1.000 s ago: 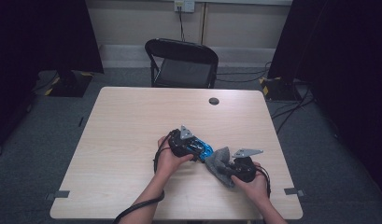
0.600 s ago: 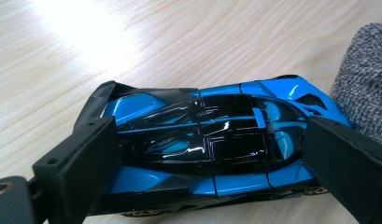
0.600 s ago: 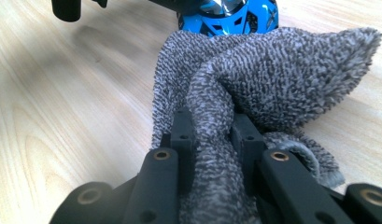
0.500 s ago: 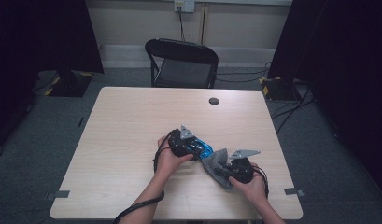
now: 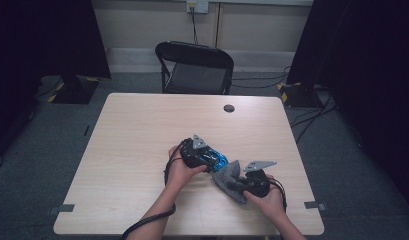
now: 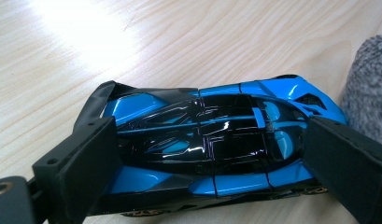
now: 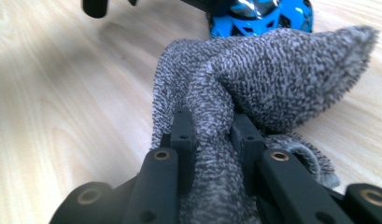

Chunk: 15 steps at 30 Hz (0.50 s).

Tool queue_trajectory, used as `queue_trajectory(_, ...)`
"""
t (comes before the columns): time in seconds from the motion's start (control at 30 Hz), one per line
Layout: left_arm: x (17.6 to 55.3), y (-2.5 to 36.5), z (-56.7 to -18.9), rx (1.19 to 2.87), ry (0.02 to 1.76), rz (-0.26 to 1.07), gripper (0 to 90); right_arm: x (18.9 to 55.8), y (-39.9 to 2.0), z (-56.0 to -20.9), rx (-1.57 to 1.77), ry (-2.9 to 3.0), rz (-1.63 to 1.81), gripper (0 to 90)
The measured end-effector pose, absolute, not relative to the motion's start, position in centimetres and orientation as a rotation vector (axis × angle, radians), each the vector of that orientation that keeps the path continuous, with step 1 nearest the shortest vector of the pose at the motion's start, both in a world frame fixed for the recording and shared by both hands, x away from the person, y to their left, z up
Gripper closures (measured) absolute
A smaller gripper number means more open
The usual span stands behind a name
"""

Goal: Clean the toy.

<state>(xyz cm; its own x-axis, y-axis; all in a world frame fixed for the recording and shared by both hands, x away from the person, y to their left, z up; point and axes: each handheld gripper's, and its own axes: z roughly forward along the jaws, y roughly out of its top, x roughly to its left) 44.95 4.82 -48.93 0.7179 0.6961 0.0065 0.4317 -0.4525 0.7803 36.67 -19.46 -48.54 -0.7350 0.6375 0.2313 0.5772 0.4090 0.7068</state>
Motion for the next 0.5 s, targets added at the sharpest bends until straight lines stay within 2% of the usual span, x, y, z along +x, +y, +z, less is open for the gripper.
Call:
queue_trajectory(0.23,45.0,4.9,-48.9,2.114,0.845,0.407,3.9,36.7,-19.8,-47.3,1.091,2.564,1.294,75.1)
queue_trajectory(0.5,45.0,5.0,-48.9,2.115,0.838,0.404,3.9,38.3,-21.9,-45.7,1.131,2.498,1.283,75.1)
